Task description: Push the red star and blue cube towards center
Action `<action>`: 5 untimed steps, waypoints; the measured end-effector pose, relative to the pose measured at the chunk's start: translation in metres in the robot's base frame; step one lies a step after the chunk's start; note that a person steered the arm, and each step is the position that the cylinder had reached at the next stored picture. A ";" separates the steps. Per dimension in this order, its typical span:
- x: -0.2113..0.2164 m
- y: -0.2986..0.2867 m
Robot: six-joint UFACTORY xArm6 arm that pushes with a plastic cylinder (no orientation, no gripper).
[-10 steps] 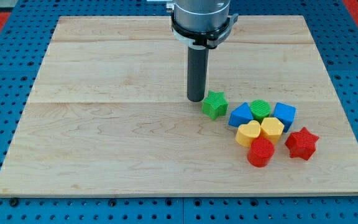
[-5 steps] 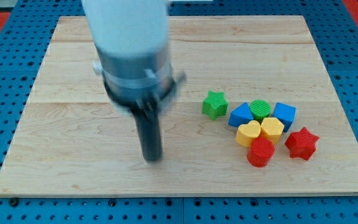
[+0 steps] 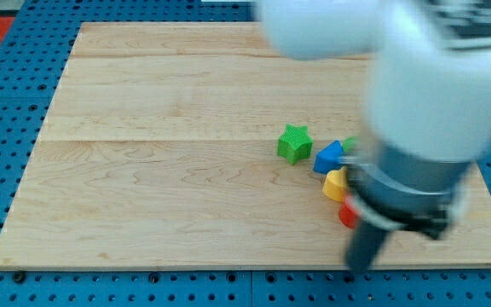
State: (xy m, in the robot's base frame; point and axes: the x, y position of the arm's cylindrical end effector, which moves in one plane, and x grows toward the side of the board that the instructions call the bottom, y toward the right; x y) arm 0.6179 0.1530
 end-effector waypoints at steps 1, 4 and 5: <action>-0.032 0.060; -0.121 0.064; -0.144 0.075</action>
